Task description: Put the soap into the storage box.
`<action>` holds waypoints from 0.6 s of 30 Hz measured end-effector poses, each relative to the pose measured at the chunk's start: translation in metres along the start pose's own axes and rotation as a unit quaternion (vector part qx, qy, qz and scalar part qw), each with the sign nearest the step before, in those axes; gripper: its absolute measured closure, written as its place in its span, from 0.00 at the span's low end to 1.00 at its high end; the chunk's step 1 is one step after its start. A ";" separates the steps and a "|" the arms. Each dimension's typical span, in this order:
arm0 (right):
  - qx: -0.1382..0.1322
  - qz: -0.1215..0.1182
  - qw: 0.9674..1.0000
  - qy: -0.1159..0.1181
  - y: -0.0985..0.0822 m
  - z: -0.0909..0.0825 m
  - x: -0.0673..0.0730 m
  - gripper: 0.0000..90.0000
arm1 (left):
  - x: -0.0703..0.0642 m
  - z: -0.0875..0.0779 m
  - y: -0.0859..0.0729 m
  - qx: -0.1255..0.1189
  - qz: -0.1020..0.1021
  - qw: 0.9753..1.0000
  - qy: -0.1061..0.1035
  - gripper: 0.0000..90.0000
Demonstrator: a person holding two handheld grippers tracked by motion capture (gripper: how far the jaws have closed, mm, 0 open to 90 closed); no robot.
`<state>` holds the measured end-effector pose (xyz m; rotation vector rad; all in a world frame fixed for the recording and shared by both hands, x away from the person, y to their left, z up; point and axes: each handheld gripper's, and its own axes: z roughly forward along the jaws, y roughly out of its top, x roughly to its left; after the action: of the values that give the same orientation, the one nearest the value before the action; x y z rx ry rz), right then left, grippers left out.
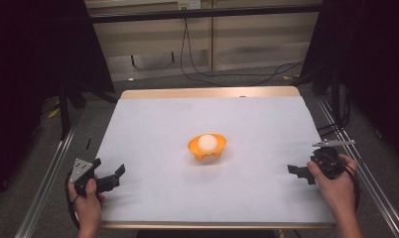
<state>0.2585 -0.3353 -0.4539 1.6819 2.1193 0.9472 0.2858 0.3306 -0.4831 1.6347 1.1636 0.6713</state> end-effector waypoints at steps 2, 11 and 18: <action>-0.003 0.000 1.000 -0.001 -0.004 -0.003 -0.003 0.00 | 0.000 0.000 0.000 0.000 0.000 1.000 0.000 0.02; -0.028 0.014 1.000 -0.001 -0.027 -0.019 -0.020 0.00 | 0.000 0.000 0.000 -0.001 0.003 1.000 0.002 0.02; -0.048 0.019 0.999 -0.007 -0.045 -0.031 -0.030 0.00 | 0.000 -0.001 0.000 -0.003 -0.001 1.000 -0.001 0.02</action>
<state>0.2149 -0.3783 -0.4649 1.6819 2.0061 1.0274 0.2853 0.3308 -0.4831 1.6286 1.1606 0.6725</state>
